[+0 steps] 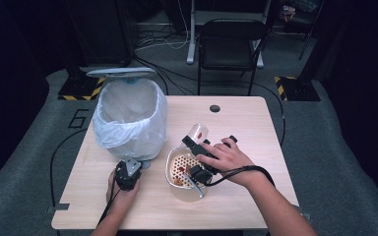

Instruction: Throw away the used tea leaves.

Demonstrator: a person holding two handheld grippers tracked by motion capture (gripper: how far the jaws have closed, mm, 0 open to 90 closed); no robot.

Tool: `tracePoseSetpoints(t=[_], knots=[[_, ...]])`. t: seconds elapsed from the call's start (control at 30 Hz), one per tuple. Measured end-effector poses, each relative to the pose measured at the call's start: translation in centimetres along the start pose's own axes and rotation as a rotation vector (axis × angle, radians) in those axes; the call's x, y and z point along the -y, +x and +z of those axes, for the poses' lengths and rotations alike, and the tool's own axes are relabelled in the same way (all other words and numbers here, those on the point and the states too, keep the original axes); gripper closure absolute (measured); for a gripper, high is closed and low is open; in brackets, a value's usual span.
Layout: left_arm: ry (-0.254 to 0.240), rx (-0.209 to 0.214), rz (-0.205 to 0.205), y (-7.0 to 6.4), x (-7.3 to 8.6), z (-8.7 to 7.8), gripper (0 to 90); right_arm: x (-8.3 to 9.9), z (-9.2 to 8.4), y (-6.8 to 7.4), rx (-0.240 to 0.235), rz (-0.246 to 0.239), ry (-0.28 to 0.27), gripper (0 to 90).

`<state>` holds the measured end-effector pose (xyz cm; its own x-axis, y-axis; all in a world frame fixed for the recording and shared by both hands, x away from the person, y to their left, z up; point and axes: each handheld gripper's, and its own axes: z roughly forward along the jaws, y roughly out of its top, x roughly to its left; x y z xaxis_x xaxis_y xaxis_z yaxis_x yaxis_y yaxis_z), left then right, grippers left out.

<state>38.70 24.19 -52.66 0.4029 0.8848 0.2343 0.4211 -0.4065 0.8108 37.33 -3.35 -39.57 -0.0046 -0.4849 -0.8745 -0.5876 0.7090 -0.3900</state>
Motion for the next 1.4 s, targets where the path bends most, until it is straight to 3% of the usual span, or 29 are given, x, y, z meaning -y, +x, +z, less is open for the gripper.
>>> tracePoseSetpoints(t=[0.03, 0.07, 0.1, 0.17, 0.2, 0.3, 0.47, 0.67, 0.7, 0.93, 1.2, 1.33, 1.4], knots=[[-0.006, -0.003, 0.001, 0.0, 0.0, 0.0, 90.0, 0.2, 0.0, 0.2, -0.034, 0.046, 0.004, 41.5], [0.001, -0.002, 0.004, 0.0, 0.0, 0.0, 90.0, 0.4, 0.1, -0.3, -0.014, 0.045, -0.019, 41.5], [0.000, 0.000, -0.002, 0.0, 0.0, 0.0, 90.0, 0.7, 0.1, -0.6, -0.023, 0.071, -0.031, 41.5], [0.006, 0.011, -0.017, -0.1, 0.0, 0.0, 90.0, 1.1, 0.2, -0.9, -0.053, 0.159, -0.057, 41.4], [0.015, 0.015, -0.004, 0.0, 0.0, -0.1, 90.0, 1.2, 0.3, -1.0, -0.038, 0.226, -0.073, 41.4], [0.013, 0.023, -0.024, -0.1, 0.0, 0.0, 90.0, 2.1, 0.5, -1.4, -0.066, 0.354, -0.108, 41.2], [0.013, 0.023, -0.024, -0.1, 0.0, 0.0, 90.0, 3.6, 1.2, -1.9, -0.130, 0.513, -0.172, 41.0], [0.008, 0.017, -0.024, -0.1, 0.1, 0.0, 90.0, 5.3, 1.9, -2.0, -0.130, 0.739, -0.236, 41.0], [0.008, 0.018, -0.024, -0.1, 0.1, 0.0, 90.0, 5.7, 2.0, -2.0, -0.117, 0.797, -0.251, 41.0], [0.003, 0.012, -0.025, -0.2, 0.1, 0.0, 90.0, 7.5, 3.1, -1.8, -0.133, 1.065, -0.317, 41.0], [0.006, 0.017, -0.026, -0.1, 0.1, 0.0, 90.0, 9.1, 3.6, -2.5, -0.215, 1.422, -0.401, 41.9], [0.003, 0.013, -0.025, -0.1, 0.1, 0.0, 90.0, 9.9, 3.4, -3.2, -0.223, 1.531, -0.439, 42.3], [0.009, 0.019, -0.024, -0.1, 0.0, 0.0, 90.0, 10.3, 3.3, -3.5, -0.228, 1.561, -0.446, 42.4]])
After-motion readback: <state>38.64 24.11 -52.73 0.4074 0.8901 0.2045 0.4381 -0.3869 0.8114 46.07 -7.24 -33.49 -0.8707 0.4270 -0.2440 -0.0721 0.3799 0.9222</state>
